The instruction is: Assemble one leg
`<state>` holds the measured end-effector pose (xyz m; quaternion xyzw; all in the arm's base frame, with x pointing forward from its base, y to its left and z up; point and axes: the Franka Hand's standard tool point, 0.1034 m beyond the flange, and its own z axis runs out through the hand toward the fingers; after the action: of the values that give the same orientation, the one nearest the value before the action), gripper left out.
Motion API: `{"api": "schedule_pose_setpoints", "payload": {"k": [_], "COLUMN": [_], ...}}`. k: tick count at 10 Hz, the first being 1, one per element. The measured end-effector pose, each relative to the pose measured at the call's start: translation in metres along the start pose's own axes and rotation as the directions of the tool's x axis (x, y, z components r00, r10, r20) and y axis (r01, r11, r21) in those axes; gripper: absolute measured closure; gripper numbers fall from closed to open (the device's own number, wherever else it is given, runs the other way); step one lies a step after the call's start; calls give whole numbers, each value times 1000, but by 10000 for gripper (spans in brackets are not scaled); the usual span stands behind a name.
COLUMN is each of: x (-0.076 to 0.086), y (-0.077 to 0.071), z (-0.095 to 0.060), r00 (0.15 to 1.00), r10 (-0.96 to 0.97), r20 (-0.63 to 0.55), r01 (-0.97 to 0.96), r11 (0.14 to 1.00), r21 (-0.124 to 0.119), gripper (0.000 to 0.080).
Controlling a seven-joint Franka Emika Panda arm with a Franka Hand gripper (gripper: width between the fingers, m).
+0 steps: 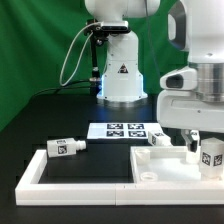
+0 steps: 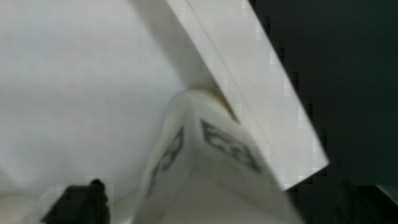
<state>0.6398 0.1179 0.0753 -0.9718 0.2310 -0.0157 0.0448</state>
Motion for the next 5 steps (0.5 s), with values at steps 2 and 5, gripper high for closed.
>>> {"api": "schedule_pose_setpoints", "payload": {"k": [2, 5], "x": [2, 10], "y": [2, 7], "z": [1, -5], "r00": [993, 797], "r10": [-120, -604], "r20": [0, -6], "r01": [120, 604], "r11": [993, 796], "r21": [-1, -41], "gripper": [152, 151]}}
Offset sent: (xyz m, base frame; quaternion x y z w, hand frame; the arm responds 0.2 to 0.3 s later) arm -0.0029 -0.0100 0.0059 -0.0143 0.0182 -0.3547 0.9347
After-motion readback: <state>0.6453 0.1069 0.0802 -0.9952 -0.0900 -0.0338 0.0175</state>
